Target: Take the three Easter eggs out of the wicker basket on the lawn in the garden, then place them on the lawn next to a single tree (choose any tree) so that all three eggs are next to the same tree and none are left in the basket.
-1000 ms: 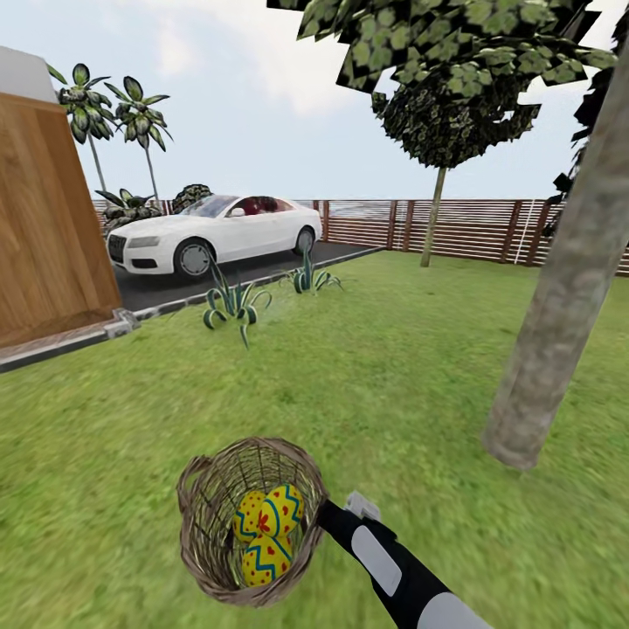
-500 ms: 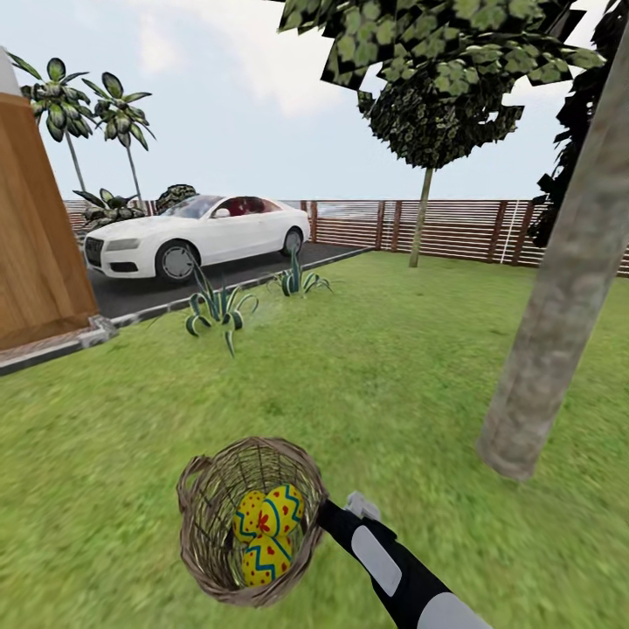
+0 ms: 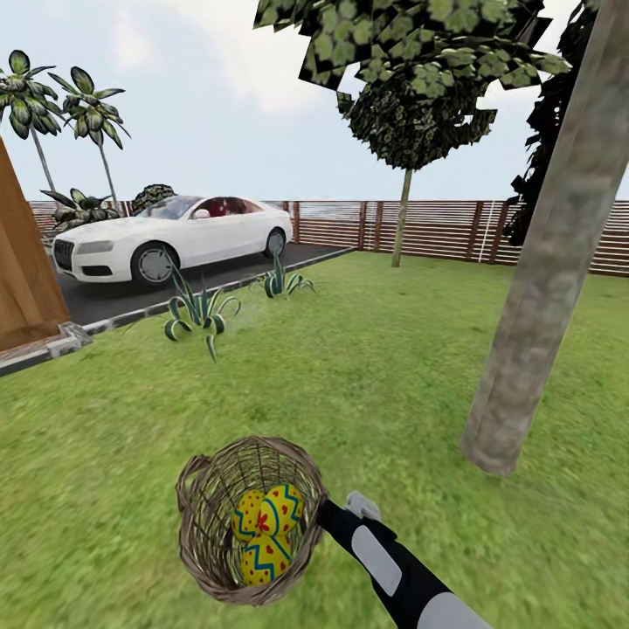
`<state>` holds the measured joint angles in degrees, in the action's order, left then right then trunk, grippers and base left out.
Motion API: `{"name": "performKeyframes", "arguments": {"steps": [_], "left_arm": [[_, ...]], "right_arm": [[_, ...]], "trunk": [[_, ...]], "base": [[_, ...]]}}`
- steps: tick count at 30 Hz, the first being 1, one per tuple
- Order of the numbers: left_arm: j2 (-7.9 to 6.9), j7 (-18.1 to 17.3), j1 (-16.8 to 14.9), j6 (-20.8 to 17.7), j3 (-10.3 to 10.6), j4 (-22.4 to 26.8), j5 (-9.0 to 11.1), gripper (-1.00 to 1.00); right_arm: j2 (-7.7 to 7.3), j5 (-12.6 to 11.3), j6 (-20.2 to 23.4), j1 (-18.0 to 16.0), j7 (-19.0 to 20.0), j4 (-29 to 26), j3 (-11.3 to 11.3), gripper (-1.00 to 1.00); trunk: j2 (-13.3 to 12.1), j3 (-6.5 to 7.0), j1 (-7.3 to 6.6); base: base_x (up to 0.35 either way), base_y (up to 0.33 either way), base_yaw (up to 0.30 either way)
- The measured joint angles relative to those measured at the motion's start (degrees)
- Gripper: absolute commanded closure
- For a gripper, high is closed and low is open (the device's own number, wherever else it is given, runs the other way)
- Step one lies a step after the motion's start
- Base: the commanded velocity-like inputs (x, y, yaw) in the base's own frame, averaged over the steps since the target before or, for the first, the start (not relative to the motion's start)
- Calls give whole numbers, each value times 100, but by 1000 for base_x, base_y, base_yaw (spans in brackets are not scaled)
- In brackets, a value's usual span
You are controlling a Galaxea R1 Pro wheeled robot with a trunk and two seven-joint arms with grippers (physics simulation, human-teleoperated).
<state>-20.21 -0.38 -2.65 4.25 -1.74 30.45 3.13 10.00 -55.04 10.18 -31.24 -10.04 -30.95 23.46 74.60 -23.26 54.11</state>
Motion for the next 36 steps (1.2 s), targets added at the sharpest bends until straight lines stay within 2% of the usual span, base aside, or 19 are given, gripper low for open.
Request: {"name": "performKeyframes", "arguments": {"steps": [8,36], "left_arm": [[0,-33,3,3,-126,45,2,-100],[0,-12,4,8,-134,150,-3,-100]], "right_arm": [[0,-7,0,0,3,0,-2,100],[0,-14,0,0,0,0,-24,100]], "trunk": [[321,-144,176],[1445,-647,791]], "base": [[0,0,0],[0,0,0]]}}
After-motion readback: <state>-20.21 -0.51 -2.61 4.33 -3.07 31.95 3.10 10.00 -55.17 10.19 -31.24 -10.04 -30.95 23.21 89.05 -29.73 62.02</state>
